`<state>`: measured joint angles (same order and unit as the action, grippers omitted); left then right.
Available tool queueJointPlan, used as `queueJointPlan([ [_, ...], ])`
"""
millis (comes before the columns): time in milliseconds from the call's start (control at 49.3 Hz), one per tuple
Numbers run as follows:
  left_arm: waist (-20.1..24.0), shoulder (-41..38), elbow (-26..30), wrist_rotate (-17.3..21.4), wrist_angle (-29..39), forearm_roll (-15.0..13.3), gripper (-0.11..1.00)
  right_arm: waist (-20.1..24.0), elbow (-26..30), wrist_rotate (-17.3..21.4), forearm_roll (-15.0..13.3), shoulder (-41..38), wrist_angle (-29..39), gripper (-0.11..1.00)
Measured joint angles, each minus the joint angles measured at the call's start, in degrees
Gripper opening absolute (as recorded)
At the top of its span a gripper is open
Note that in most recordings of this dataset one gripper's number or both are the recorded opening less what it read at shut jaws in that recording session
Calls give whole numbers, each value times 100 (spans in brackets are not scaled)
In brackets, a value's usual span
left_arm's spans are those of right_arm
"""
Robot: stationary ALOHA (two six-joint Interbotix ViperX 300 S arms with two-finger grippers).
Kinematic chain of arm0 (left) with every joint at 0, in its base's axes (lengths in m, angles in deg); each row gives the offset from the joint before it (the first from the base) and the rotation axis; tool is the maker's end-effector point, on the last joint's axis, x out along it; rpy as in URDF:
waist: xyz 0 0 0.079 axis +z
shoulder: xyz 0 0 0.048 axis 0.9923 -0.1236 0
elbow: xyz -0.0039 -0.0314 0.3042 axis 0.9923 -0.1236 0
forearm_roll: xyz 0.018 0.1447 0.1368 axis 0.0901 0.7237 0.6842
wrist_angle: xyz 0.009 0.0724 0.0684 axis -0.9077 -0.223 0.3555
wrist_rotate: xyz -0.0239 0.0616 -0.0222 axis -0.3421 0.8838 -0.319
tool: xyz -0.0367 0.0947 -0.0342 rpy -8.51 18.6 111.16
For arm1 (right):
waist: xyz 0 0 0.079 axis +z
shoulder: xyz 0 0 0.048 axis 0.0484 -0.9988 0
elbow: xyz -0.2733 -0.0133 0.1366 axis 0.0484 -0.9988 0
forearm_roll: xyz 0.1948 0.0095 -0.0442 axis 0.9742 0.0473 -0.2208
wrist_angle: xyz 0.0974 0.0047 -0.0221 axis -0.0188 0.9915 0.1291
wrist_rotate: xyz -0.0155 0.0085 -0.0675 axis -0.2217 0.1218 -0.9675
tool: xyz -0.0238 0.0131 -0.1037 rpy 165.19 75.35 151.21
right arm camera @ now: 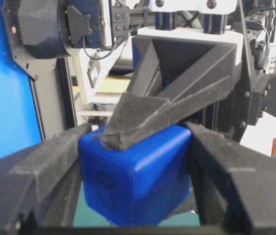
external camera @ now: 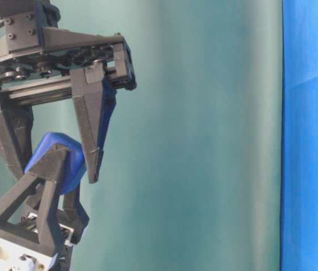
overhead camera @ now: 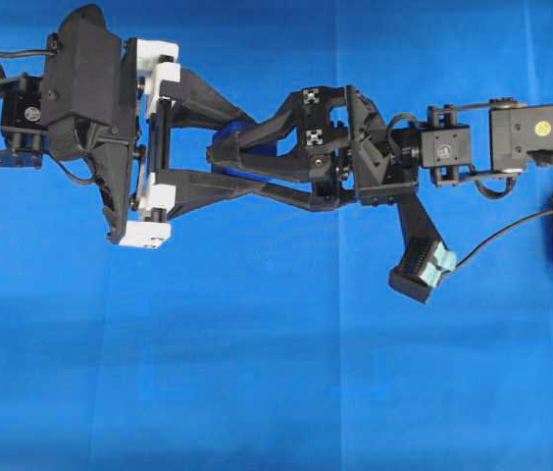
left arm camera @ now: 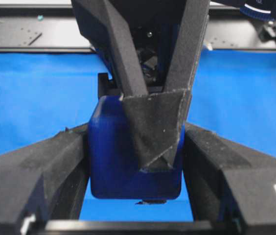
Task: Handover the blue block to the right arm after grasping it with the left arm, then place it in the designated position.
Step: 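Close the right gripper on the cube, then open the left gripper and pull the right gripper away with the cube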
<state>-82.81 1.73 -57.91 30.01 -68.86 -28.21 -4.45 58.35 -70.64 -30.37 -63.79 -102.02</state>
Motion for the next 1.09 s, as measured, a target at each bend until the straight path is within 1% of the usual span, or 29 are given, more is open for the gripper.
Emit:
queueJointPlan([
  [182, -9, 9, -9, 0, -9, 9, 49, 0, 0, 0, 0, 0, 9, 52],
  [203, -9, 9, -9, 0, -18, 0, 51, 0, 0, 0, 0, 0, 18, 52],
  [223, -9, 9, -9, 0, -26, 0, 54, 0, 0, 0, 0, 0, 18, 52],
  [284, -9, 9, 0, 9, -88, 0, 72, 0, 0, 9, 0, 0, 53, 52],
  [324, -18, 18, 0, 9, -123, 0, 81, -9, 0, 9, 0, -26, 70, 52],
  [365, -26, 26, 0, 9, -141, 9, 89, -18, 0, 9, 0, -26, 97, 52],
  [406, -26, 18, -9, 18, -158, 0, 93, -18, 0, 18, 0, -18, 114, 52],
  [811, -26, 18, -9, 0, -176, 0, 92, -9, -9, 18, 0, 0, 149, 52],
  [973, -26, 18, -9, 18, -176, 0, 92, -9, -114, 9, 0, 132, 149, 52],
  [1095, -26, 18, -9, 0, -176, 0, 92, 9, -299, 9, 0, 360, 149, 52],
])
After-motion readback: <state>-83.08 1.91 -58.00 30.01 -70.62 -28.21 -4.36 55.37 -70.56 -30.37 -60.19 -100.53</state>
